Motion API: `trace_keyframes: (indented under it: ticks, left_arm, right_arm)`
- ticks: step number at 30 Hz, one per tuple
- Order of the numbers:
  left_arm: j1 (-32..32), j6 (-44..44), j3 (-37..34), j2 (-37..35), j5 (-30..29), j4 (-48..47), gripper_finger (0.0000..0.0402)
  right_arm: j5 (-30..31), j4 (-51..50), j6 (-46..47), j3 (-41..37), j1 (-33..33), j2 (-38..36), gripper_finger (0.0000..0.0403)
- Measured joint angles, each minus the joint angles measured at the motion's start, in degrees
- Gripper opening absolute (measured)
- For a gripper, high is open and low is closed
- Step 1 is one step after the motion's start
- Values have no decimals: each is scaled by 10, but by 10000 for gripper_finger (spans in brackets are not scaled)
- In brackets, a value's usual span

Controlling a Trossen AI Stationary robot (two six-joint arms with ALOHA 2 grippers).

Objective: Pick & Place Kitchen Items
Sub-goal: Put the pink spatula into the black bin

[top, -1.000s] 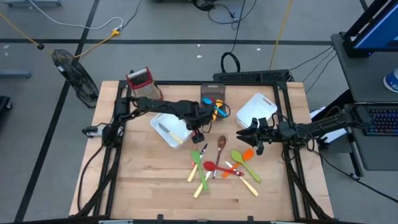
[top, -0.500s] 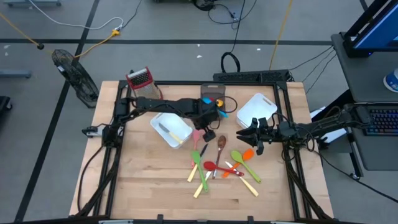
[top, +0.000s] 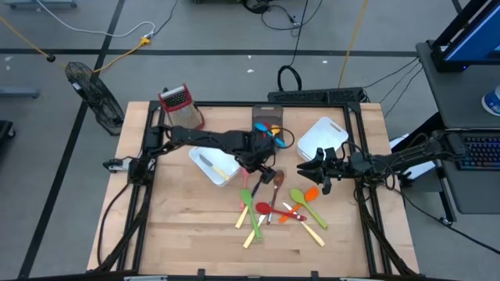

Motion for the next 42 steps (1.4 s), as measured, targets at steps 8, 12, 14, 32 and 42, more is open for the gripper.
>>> trace_keyframes:
  ticks: [8,12,14,32,42]
  left_arm:
    - [-9,-20,-39,-1,3,10,392]
    - [-16,-9,-50,-3,-21,1,392]
    - [-18,2,-50,-3,-53,-10,392]
    - [-14,-14,-53,2,-196,-26,392]
    - [-14,-103,-53,1,-173,-24,392]
  right_arm:
    - [0,0,2,0,0,0,114]
    - [0,0,2,0,0,0,114]
    - [0,0,2,0,0,0,114]
    - [0,0,2,0,0,0,114]
    - [-1,5,2,0,0,0,114]
